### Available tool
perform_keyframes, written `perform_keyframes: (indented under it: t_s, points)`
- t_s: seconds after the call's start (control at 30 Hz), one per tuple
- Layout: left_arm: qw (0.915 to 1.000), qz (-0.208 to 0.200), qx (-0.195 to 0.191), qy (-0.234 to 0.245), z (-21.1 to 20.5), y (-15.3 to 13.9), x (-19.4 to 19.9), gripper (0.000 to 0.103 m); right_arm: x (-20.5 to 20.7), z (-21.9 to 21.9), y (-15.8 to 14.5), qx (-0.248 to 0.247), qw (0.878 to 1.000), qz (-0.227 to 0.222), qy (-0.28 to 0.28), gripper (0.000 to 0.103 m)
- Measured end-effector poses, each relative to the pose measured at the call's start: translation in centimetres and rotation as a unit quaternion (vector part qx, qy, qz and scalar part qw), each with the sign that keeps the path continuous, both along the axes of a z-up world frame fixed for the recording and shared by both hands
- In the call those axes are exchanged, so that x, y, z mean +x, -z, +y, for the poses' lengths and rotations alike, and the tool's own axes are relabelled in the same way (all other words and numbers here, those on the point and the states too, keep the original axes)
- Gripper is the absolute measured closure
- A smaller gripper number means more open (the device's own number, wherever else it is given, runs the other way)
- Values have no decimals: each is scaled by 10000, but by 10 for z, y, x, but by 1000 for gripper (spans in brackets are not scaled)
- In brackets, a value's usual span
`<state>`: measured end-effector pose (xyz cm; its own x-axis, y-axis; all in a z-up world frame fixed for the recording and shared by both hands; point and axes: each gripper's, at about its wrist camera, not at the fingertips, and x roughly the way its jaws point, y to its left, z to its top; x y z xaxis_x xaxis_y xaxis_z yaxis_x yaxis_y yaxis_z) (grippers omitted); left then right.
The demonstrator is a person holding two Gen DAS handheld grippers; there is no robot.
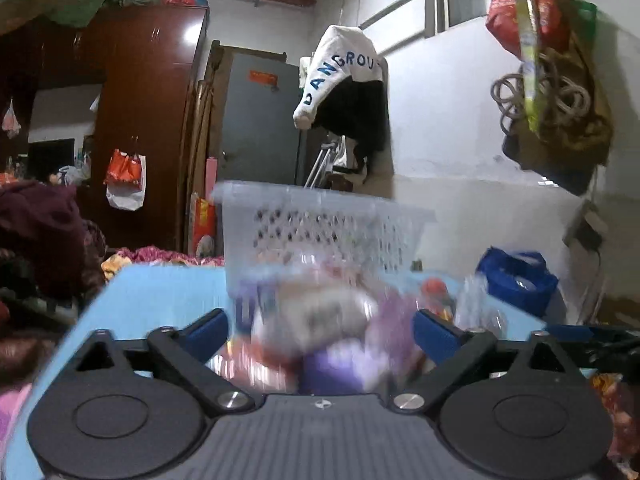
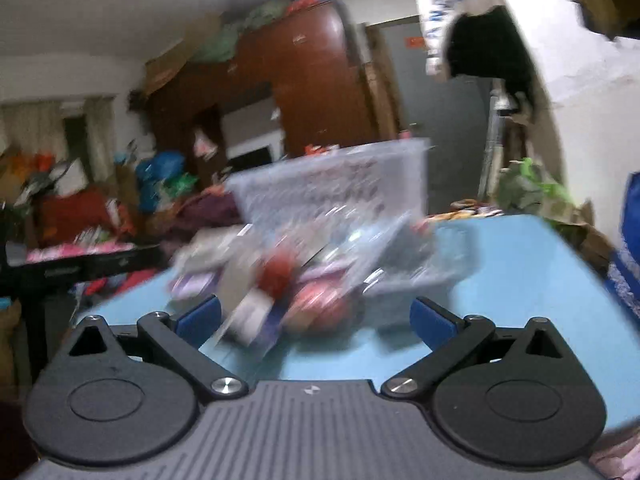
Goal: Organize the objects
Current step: 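Carry both boxes over the white basket and open both grippers to drop them, then grasp the purple 'na' box with the left gripper while the right gripper grasps a clear bagged packet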
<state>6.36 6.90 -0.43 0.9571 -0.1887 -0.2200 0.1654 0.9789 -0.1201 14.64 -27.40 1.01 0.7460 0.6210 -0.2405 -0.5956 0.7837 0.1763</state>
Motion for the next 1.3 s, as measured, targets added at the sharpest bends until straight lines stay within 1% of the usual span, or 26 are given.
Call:
perform_keyframes:
  t_s: [0.03, 0.07, 0.1, 0.13, 0.17, 0.27, 0.3, 0.33, 0.37, 0.5, 0.67, 0.8, 0.83, 0.87, 0.93, 1.0, 1.17, 1.3]
  points:
    - [10000, 6, -10, -47, 1, 5, -5, 9, -3, 9, 2, -170, 9998, -30, -90, 2]
    - [10000, 26, 12, -66, 1, 8, -8, 11, -5, 21, 4, -349, 9992, -119, -178, 6]
    - [10000, 33, 80, -44, 0, 9, -8, 17, -7, 30, 3, -444, 9986, -197, -195, 8]
    - [9999, 27, 128, -44, -1, 10, -10, 18, -7, 36, 3, -496, 9984, -229, -174, 14]
    - [9999, 7, 157, -42, -3, 9, -9, 20, -4, 42, 3, -523, 9982, -222, -181, 23]
    - [9993, 17, 339, 124, -13, 15, -17, 21, 4, 56, 3, -680, 9972, -222, -241, 35]
    - [9989, 61, 434, 185, -18, 16, -14, 21, -2, 59, 7, -770, 9964, -260, -240, 40]
    - [9985, 81, 497, 219, -21, 22, -18, 21, -1, 62, 8, -905, 9953, -275, -208, 54]
    - [9981, 99, 559, 235, -26, 26, -16, 21, -5, 63, 10, -968, 9948, -282, -149, 55]
    - [9975, 146, 664, 202, -38, 30, -3, 21, -13, 45, 11, -836, 9960, -273, -144, 56]
    - [9972, 175, 721, -81, -37, 37, 7, 21, -18, 24, 3, -533, 9981, -271, -162, 55]
    - [9969, 335, 710, -85, -34, 41, 16, 21, -17, 17, -3, -461, 9983, -348, -56, 55]
    - [9969, 340, 699, -75, -34, 43, 15, 23, -17, 16, -4, -445, 9984, -359, -42, 55]
    - [9968, 339, 718, -57, -37, 44, 14, 34, -16, 15, -5, -445, 9983, -370, -27, 55]
    - [9961, 259, 837, -109, -39, 44, 7, 37, -15, 12, -5, -437, 9983, -380, 1, 55]
    - [9952, 181, 958, -67, -41, 45, -3, 38, -14, 10, -5, -429, 9984, -376, 25, 55]
    - [9937, 107, 1113, 50, -45, 45, -15, 38, -11, 7, -4, -425, 9985, -352, 67, 55]
    - [9937, 127, 1112, 61, -45, 45, -15, 35, -9, 8, -2, -488, 9983, -315, 43, 55]
